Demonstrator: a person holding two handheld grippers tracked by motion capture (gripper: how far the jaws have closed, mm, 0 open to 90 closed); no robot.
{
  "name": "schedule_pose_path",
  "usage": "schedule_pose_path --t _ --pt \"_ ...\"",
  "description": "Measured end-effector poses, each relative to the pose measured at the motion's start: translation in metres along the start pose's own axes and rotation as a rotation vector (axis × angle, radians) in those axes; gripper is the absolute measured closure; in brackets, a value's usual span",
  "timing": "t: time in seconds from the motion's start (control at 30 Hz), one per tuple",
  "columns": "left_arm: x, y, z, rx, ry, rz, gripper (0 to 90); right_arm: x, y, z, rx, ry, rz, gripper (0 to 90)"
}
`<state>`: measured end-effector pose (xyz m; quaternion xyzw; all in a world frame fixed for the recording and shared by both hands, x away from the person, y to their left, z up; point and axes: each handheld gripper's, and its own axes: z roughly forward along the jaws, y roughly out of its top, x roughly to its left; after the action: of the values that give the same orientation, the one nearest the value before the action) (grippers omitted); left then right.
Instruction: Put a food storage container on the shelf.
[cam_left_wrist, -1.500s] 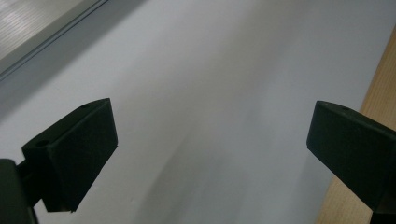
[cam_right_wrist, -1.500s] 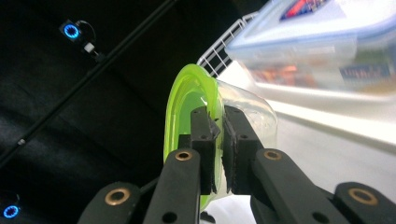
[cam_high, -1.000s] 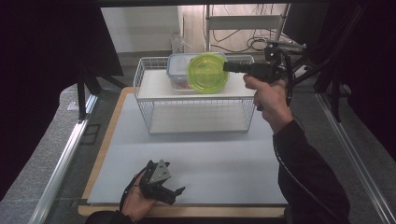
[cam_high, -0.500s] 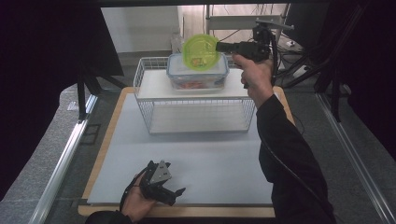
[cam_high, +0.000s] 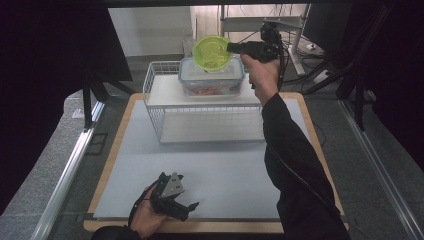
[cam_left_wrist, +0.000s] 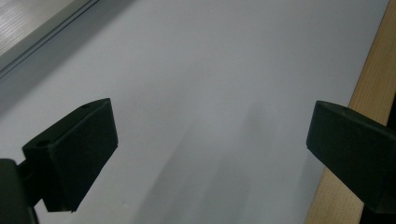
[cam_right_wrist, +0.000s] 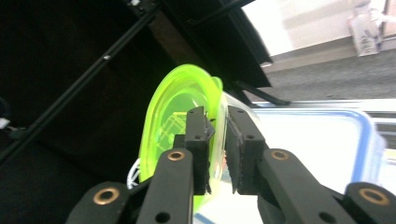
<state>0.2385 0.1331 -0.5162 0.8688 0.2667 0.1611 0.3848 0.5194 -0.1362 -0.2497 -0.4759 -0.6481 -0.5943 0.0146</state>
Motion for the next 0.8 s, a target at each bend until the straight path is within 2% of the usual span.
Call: schedule_pose_path --t 0.17,0.4,0.5,0.57,0.67,0.73,0.8 --pt "-0.0005 0.0 0.0007 0.003 -0.003 0.001 1.8 -0.0054 -0.0019 0.0047 -0.017 -0.018 0.021 72.7" --pt "-0.0017 -0.0003 0.0028 0.017 -0.01 0.007 1.9 -0.0093 -0.0045 0.0096 -0.013 -0.042 0.018 67.6" --pt "-0.0024 -0.0001 0.0033 0.018 -0.01 0.012 1.9 -0.0085 -0.0046 0.0099 -0.012 -0.038 0.009 59.3" --pt "-0.0026 -0.0002 0.0032 0.02 -0.008 0.014 1.9 -0.0071 -0.0043 0.0093 -0.013 -0.045 -0.013 51.6" --pt "-0.0024 -0.0001 0.003 0.017 -0.01 0.012 1.9 -0.0049 -0.0045 0.0064 -0.006 -0.062 -0.077 38.5" --pt "-0.0026 -0.0002 0.0035 0.02 -0.009 0.012 1.9 -0.0033 -0.0054 0.0058 0.026 -0.063 -0.122 36.0" --pt "-0.003 0.0002 0.0039 0.02 -0.01 0.014 1.9 -0.0022 -0.006 0.0043 0.024 -0.075 -0.139 34.4"
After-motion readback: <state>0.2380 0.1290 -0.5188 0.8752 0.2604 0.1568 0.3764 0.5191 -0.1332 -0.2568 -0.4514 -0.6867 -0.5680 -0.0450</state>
